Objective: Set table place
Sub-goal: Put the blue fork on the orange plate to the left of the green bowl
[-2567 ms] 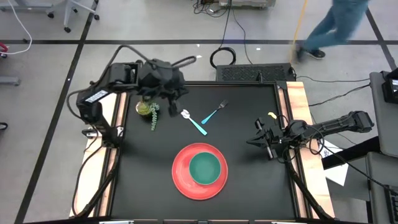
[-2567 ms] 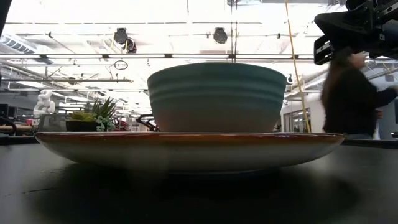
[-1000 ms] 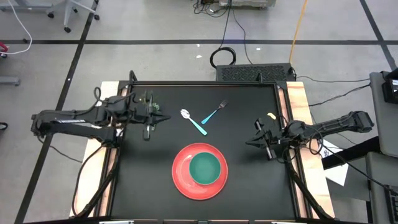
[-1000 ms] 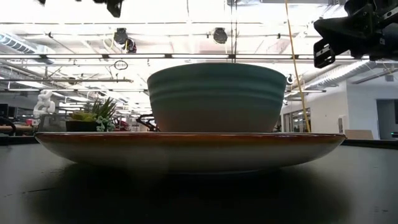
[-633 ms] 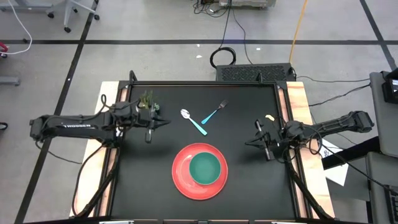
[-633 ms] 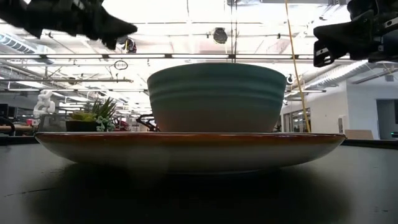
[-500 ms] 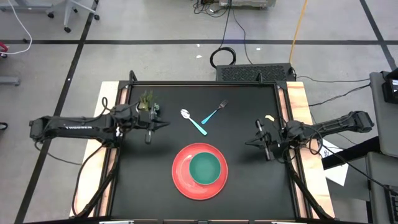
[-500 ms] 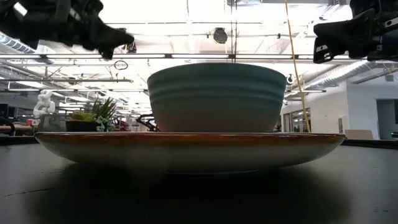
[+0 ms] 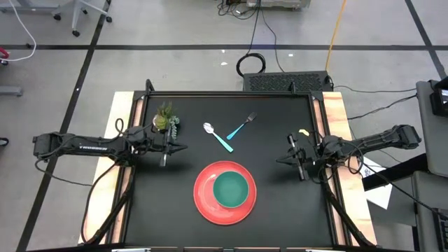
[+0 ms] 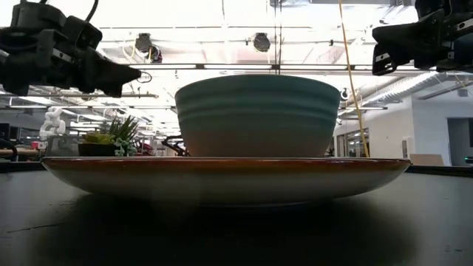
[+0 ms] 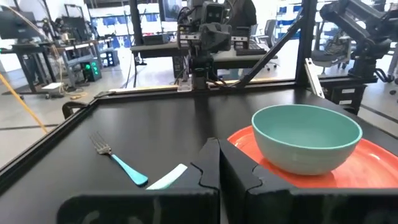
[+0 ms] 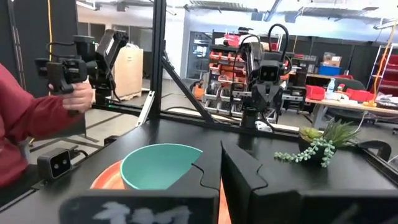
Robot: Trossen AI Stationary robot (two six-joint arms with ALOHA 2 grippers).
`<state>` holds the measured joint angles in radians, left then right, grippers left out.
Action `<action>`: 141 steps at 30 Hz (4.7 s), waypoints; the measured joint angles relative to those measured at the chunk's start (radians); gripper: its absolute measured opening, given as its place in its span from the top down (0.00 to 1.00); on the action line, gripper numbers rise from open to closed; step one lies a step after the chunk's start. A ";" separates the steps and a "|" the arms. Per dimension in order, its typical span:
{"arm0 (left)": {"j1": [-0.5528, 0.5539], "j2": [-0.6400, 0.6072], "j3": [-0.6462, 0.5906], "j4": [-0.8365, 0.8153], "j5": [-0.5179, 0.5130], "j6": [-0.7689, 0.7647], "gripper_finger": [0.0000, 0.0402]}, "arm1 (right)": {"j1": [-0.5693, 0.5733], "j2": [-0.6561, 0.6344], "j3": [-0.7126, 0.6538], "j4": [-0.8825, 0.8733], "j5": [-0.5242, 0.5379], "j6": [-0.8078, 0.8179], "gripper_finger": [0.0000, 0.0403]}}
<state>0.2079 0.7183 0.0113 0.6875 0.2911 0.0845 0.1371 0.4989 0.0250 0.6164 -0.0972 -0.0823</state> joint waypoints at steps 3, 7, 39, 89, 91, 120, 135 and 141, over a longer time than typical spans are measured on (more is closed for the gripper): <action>0.006 0.001 -0.001 -0.004 0.022 -0.001 0.99 | 0.000 0.003 0.000 0.006 0.024 0.018 1.00; 0.006 0.001 -0.001 0.005 0.023 0.002 0.99 | -0.006 0.007 0.022 -0.009 0.226 0.061 1.00; 0.006 0.001 -0.001 -0.018 -0.109 0.037 0.94 | -0.656 0.864 1.018 -1.080 -0.248 -0.137 1.00; 0.006 0.001 -0.001 -0.076 -0.119 0.068 0.94 | -0.831 1.493 1.587 -1.376 -0.193 -0.840 1.00; 0.006 0.001 -0.001 -0.082 -0.120 0.071 0.94 | -0.831 1.492 1.587 -1.371 -0.193 -0.826 1.00; 0.006 0.001 -0.001 -0.110 -0.119 0.007 0.94 | -0.754 1.487 1.587 -1.483 -0.042 -1.096 0.77; 0.006 0.002 -0.001 -0.139 -0.119 0.007 0.94 | -0.696 1.480 1.587 -1.537 -0.175 -1.111 0.58; 0.006 0.002 -0.001 -0.139 -0.119 0.006 0.94 | -0.686 1.480 1.587 -1.517 -0.198 -1.118 0.59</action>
<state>0.2138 0.7200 0.0101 0.5488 0.1722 0.0910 -0.5491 1.9793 1.6119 -0.9005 -0.2947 -1.2001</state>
